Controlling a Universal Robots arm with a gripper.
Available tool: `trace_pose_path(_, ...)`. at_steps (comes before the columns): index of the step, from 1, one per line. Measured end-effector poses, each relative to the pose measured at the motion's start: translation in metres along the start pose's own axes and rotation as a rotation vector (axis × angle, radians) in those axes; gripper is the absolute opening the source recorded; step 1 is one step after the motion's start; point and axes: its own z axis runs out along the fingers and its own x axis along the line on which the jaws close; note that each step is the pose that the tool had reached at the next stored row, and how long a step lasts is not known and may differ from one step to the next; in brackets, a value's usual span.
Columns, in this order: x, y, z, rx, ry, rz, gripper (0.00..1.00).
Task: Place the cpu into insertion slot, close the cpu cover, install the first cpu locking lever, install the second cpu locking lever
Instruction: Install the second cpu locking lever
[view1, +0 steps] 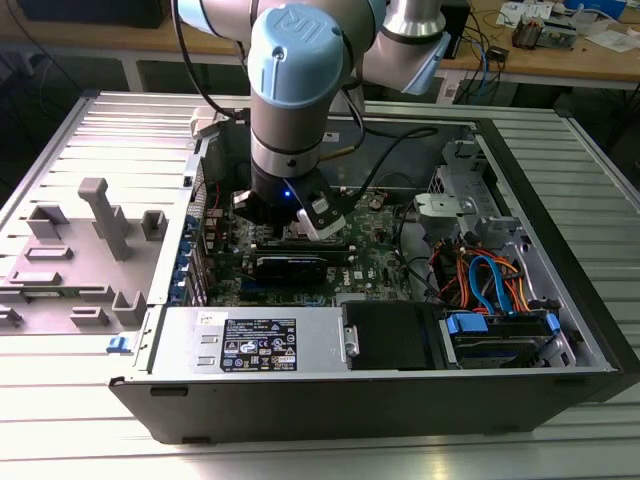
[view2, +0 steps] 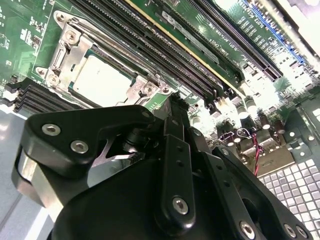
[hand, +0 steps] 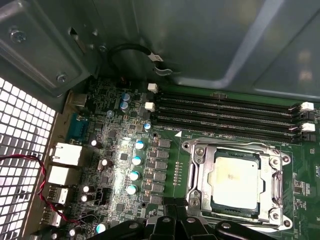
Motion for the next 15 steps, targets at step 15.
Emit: trace_pose_path(15,0.0001,0.0011,-0.0044,0.0001,0.0000,0.000,0.11)
